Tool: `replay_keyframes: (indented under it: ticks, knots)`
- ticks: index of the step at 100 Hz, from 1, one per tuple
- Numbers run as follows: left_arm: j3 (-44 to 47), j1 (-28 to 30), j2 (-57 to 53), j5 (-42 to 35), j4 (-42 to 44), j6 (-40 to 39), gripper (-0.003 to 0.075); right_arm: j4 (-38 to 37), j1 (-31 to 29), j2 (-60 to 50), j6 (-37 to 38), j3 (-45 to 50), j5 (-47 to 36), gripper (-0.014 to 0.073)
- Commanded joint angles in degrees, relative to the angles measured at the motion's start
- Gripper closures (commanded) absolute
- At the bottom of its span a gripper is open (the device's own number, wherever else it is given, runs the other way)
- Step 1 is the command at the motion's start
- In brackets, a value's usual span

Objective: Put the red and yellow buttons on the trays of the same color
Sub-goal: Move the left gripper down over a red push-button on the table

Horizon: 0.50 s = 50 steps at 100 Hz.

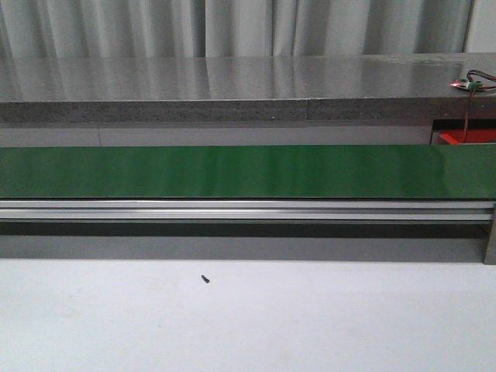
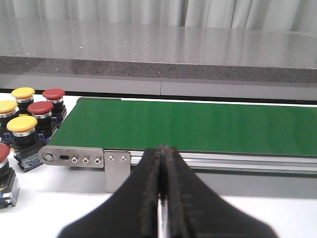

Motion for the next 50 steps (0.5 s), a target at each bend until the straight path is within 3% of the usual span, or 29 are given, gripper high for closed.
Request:
replay_keyframes:
  ticks: [1,40,50]
  knots:
    - [2.4,-0.3,-2.0,-4.5,0.1,-0.2,0.0739,0.0,0.0,-0.9,-0.2,-1.1,-4.6,0.066]
    - [1.7,-0.2,-2.0,-6.4,-1.7,-0.2,0.074,0.0,0.0,-0.9,-0.2,-1.1,-4.6,0.066]
    - [0.2,-0.2,-2.0,-5.4,-5.5,-0.3,0.074,0.0,0.0,-0.9,-0.2,-1.1,-4.6,0.066]
